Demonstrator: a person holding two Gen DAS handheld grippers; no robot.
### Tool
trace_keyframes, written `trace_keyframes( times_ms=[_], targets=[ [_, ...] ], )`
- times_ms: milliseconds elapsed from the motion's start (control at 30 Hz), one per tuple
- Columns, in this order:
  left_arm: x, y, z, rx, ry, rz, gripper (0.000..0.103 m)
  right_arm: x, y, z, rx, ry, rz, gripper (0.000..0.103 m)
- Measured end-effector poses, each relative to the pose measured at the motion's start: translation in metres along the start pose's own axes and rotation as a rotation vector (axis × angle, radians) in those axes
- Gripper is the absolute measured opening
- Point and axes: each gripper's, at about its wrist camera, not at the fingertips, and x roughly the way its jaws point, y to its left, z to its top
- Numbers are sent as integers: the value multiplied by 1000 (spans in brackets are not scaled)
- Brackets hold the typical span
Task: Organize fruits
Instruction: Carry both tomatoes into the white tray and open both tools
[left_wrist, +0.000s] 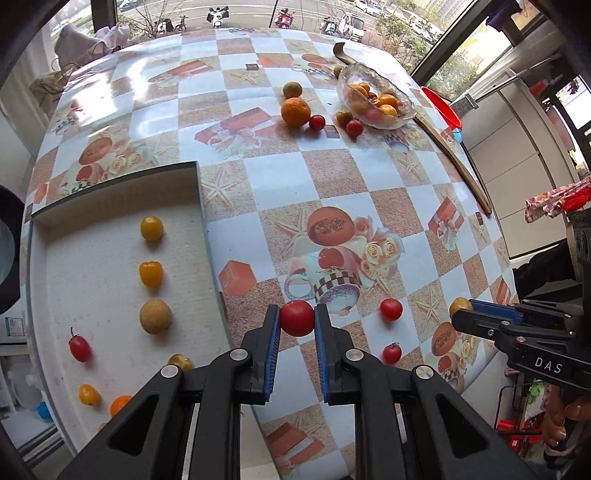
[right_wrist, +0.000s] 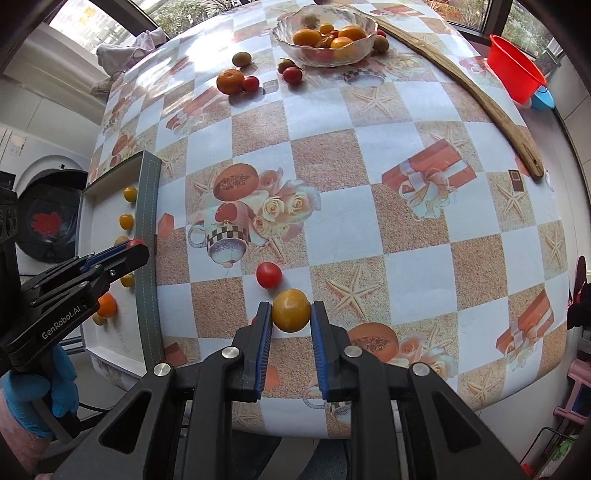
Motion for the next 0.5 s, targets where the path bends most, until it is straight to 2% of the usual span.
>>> trace_keyframes(
  times_ms=[267, 500],
  targets=[
    [-25, 72, -7, -119, -56, 95, 19, 13, 70, 30, -151, 10, 36, 23],
    [-25, 125, -7, -188, -62, 168, 19, 36, 139, 39, -273, 48, 81, 23]
  ],
)
